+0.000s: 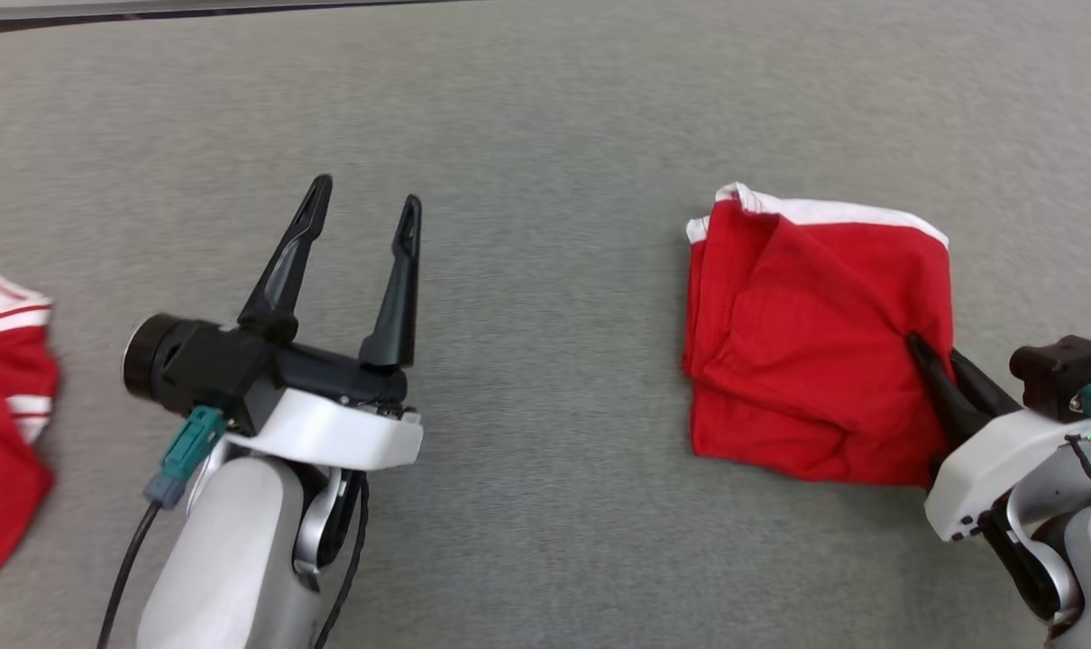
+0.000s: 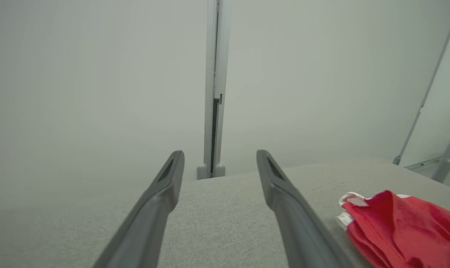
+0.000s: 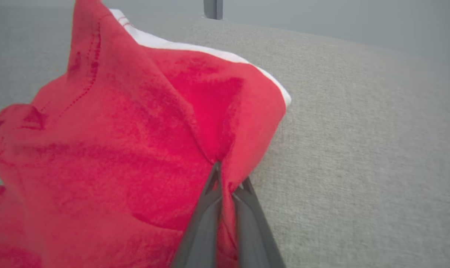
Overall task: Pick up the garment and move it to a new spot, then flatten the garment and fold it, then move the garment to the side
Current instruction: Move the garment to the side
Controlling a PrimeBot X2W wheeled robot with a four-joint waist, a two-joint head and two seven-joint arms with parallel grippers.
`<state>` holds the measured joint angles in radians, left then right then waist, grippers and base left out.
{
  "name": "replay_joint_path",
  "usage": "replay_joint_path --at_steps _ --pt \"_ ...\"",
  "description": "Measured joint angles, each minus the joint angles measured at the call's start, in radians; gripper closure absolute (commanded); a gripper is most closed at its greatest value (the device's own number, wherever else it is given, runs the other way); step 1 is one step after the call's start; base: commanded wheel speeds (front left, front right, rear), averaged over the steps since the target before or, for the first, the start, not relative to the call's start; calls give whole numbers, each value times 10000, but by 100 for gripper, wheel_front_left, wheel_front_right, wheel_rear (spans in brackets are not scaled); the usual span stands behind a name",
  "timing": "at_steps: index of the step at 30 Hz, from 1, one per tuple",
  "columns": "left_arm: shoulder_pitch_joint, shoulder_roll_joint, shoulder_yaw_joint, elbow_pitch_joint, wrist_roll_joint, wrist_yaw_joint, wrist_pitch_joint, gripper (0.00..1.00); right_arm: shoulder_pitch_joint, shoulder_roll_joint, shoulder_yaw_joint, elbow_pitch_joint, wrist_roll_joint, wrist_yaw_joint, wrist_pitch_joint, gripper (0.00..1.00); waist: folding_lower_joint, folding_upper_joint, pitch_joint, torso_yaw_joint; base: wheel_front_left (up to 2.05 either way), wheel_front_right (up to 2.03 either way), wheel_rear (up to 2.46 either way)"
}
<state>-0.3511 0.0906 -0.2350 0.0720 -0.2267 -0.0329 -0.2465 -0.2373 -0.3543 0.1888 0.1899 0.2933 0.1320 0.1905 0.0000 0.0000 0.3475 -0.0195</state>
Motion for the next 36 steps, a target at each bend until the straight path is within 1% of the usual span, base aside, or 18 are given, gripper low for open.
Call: replay_joint_path --at_steps 3,6,9,12,18,19,23,24,25,26,31,33,36 --pt "-355 -8 -184 -107 117 -27 148 0 -333 -69 230 174 184 0 -251 100 0 0 264 -623 0 0 0" --pt "-791 -2 -397 -284 251 -105 339 0 -868 -357 403 458 255 0 -566 100 0 0 699 -1072 0 0 0" --pt "-1206 63 -612 -470 447 -192 527 0 -1616 -863 382 1018 280 0 -991 100 -1 0 1232 -1417 0 0 0" --pt "-1572 98 -892 -700 619 -290 717 0 -2365 -1509 -6 1831 410 0 -1473 100 0 0 1785 -1667 0 0 0" --pt "-2158 44 -1509 -1122 786 -466 968 0 -3652 -2815 -798 3568 203 0 -2178 100 0 0 2818 -1811 0 0 0" --pt "-2324 12 -1695 -1221 830 -541 1003 0 -4025 -3160 -1016 4063 10 0 -2336 100 0 0 3087 -1753 0 0 0" --pt "-2510 -21 -1916 -1310 848 -552 1014 0 -4703 -3381 -1421 4930 -433 0 -2675 100 0 0 3451 -1541 0 0 0" --pt "-2528 -21 -1948 -1340 848 -554 1012 0 -4849 -3358 -1457 5149 -437 0 -2746 71 0 0 3512 -1488 0 0 0" --pt "-2545 -27 -1981 -1342 848 -554 1011 0 -4983 -3346 -1519 5375 -579 0 -2849 19 0 0 3569 -1438 0 0 0" --pt "-2545 -25 -2004 -1323 848 -554 1009 0 -5100 -3294 -1687 5599 -625 0 -2980 0 0 0 3611 -1396 0 0 0" --pt "-2538 -25 -1969 -1126 788 -518 890 0 -5414 -2951 -2801 6598 -1101 0 -3960 0 0 0 3537 -1321 0 0 0" --pt "-2451 -4 -1858 -1035 713 -437 807 0 -5388 -2600 -3402 6857 -1112 0 -4211 0 0 0 3382 -1333 0 0 0" --pt "-2162 44 -1691 -922 571 -282 685 0 -4989 -1919 -3858 6604 -1101 0 -4456 0 0 0 3072 -1355 0 0 0"
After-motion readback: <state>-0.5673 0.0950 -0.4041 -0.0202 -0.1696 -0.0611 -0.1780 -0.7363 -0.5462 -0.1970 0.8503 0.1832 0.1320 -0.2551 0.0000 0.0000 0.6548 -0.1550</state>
